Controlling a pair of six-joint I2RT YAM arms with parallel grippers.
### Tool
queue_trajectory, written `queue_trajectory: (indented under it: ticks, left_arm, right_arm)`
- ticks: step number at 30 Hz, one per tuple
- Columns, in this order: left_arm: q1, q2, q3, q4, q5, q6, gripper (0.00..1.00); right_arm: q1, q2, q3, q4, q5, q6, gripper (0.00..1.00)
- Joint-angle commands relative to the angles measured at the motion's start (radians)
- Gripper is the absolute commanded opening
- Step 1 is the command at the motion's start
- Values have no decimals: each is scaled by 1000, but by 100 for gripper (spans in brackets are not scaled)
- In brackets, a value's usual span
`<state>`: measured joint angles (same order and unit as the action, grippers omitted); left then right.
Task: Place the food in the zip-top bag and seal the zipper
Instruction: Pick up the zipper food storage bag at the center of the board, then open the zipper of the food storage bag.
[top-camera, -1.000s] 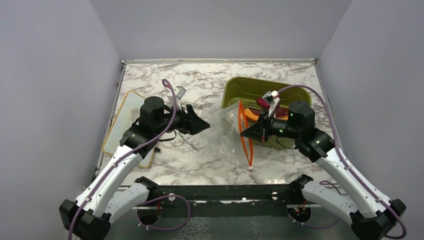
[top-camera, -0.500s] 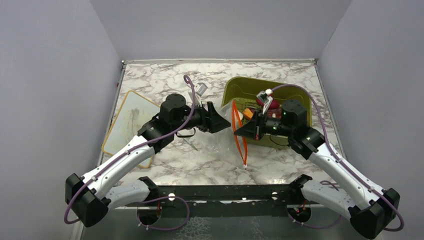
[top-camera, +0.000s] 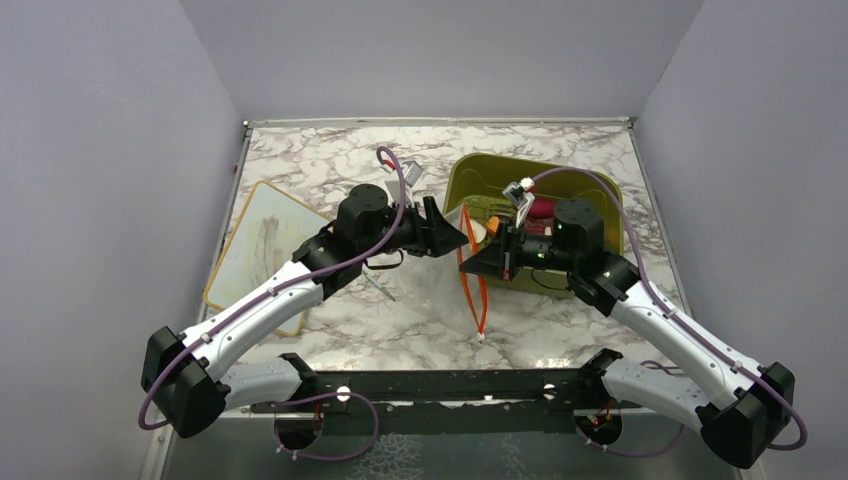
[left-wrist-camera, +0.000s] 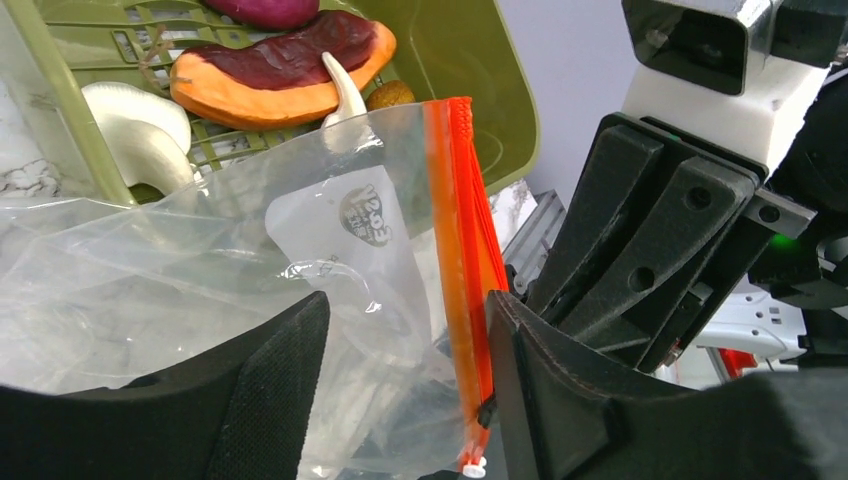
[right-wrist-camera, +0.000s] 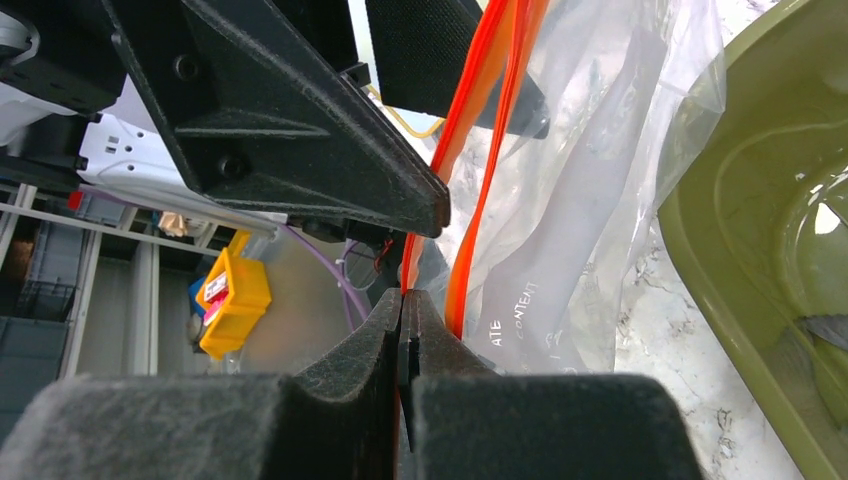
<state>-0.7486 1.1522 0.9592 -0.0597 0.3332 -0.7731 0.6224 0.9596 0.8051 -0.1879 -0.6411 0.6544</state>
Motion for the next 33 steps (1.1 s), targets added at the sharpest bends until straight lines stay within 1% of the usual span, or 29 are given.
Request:
queue_trajectory:
  ticks: [1, 4, 6, 11, 13, 16, 17, 20, 22, 27, 30, 33]
  left_arm:
    - [-8, 12, 18, 2, -59, 0, 59]
    - [-13, 15, 16, 1, -53, 0, 50]
    - [-17, 16, 11, 0, -46, 1, 42]
    - [-20, 6, -12, -9, -46, -15, 14]
    - [-20, -1, -22, -20, -51, -17, 1]
    - [-20, -11, -32, -41, -51, -4, 0]
    - [-20, -16, -34, -46, -48, -2, 0]
    - [-20, -33, -43, -53, -43, -4, 0]
    - [-20, -48, -48, -53, -41, -8, 0]
    - [-20, -74, -50, -55, -39, -15, 0]
    - [-20, -83, -50, -56, -41, -24, 0]
    - [-20, -88, -50, -58, -56, -26, 0]
  right_arm:
    - [16, 20, 38, 35, 17, 14, 2]
    - [19, 27, 42, 39, 25, 15, 2]
    - [23, 27, 42, 39, 31, 17, 2]
    - [25, 28, 40, 35, 47, 18, 2]
    - [25, 26, 40, 27, 52, 20, 2]
    - [25, 17, 45, -7, 83, 20, 3]
    - [25, 9, 49, -29, 103, 20, 7]
    - [24, -23, 66, -100, 178, 5, 25]
    - [24, -42, 78, -142, 221, -9, 32]
    - [25, -63, 116, -212, 266, -44, 42]
    - [24, -60, 126, -219, 247, -50, 48]
    - [25, -46, 123, -201, 213, -52, 52]
